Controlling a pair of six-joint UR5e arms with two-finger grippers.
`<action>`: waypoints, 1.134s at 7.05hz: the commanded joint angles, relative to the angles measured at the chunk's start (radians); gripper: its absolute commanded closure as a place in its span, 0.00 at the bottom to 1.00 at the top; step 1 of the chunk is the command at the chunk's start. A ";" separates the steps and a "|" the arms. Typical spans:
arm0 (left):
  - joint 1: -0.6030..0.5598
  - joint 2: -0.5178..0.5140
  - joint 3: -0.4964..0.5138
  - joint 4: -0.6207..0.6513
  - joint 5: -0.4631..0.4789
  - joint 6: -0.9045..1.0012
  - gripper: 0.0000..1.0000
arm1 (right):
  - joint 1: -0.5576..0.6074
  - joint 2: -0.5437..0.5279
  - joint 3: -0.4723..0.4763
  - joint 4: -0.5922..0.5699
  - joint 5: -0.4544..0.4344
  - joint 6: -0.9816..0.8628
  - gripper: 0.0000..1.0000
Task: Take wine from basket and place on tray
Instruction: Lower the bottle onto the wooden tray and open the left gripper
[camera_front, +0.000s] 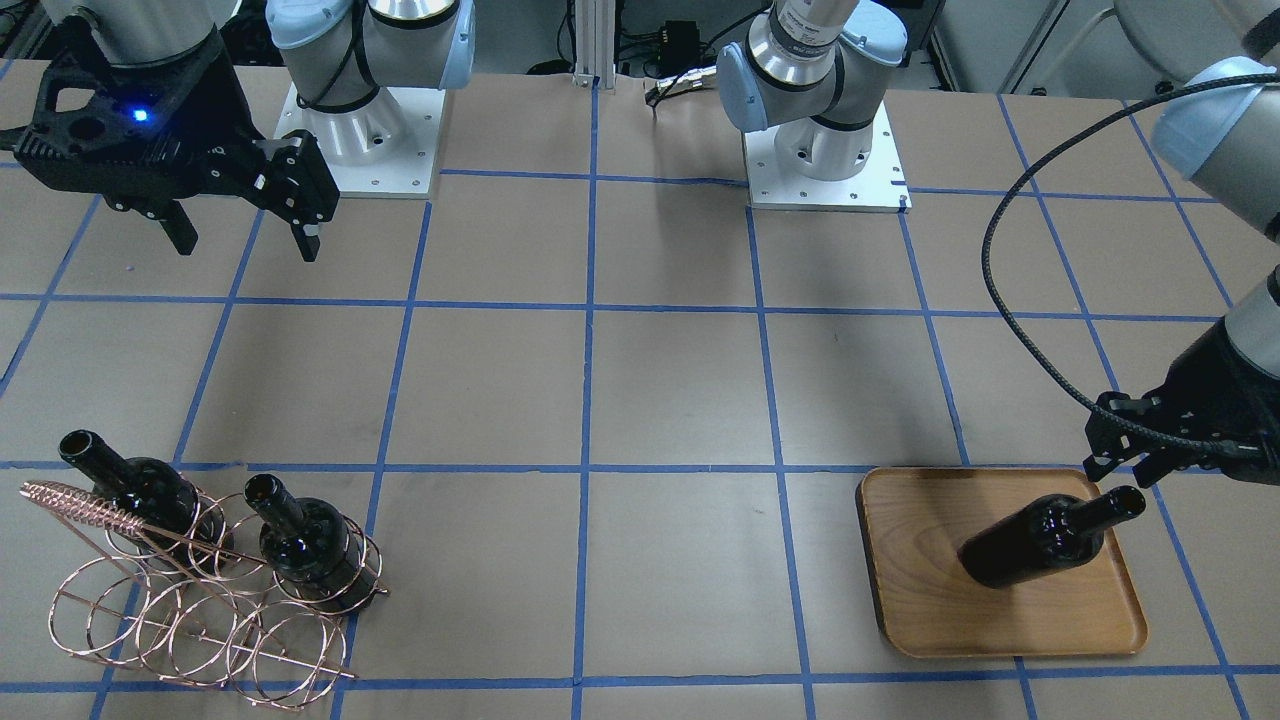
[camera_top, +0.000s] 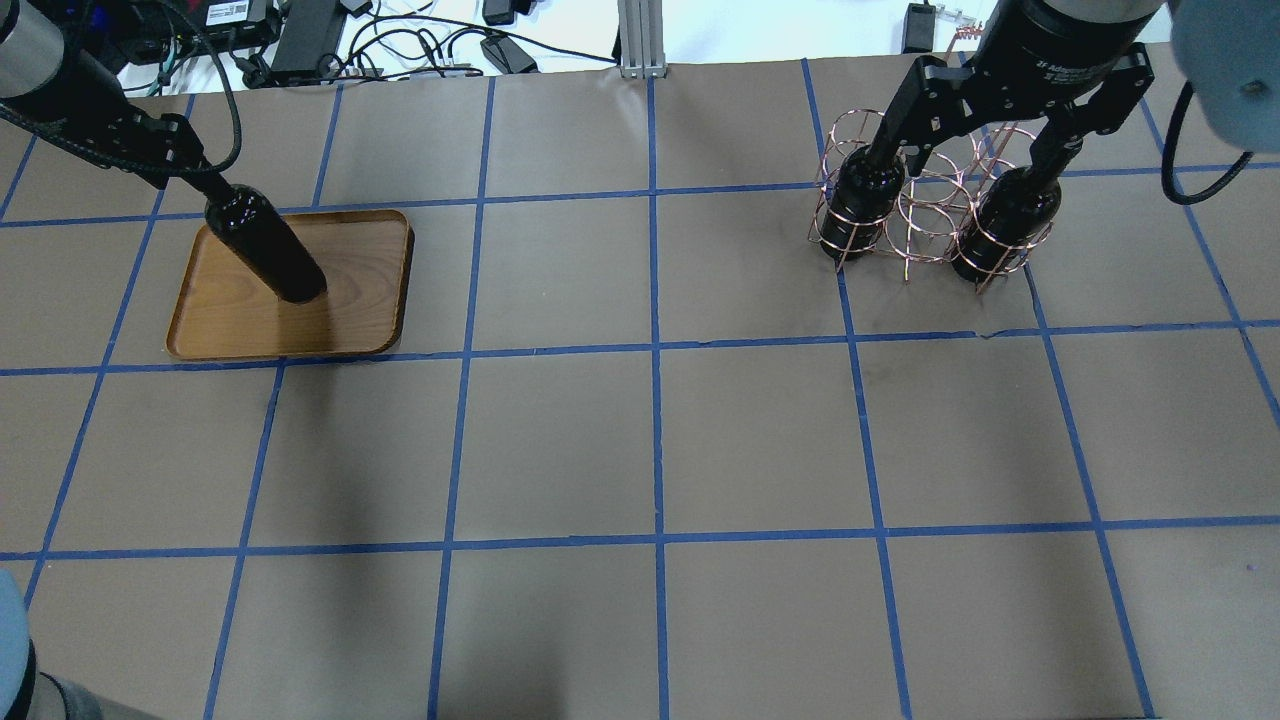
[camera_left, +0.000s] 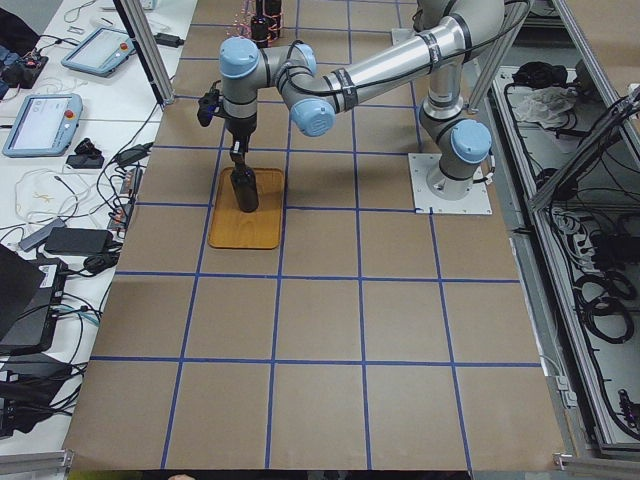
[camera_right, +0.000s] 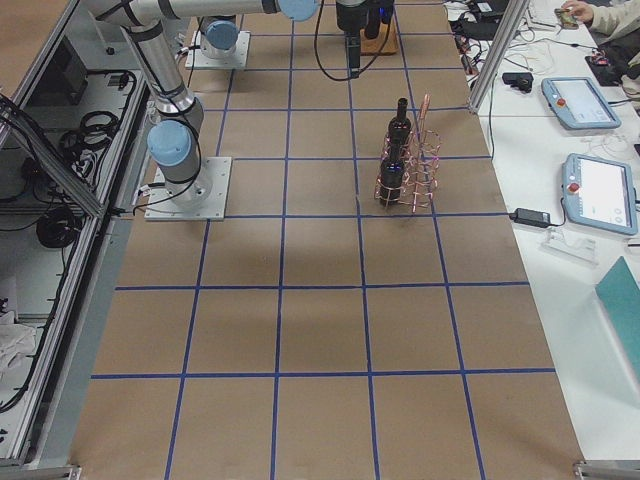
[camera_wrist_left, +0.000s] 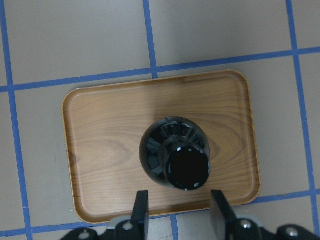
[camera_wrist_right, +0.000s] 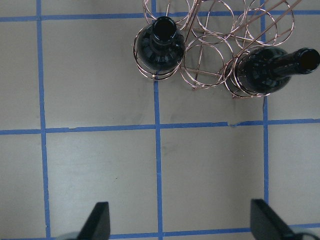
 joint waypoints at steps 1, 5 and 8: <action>-0.002 0.009 0.002 -0.011 0.002 0.003 0.00 | 0.000 0.000 0.000 0.000 0.002 -0.001 0.00; -0.053 0.254 0.037 -0.397 0.015 -0.087 0.00 | 0.000 0.000 0.000 0.001 0.002 -0.001 0.00; -0.278 0.362 -0.030 -0.409 0.067 -0.440 0.00 | 0.000 0.000 0.000 0.000 -0.001 -0.006 0.00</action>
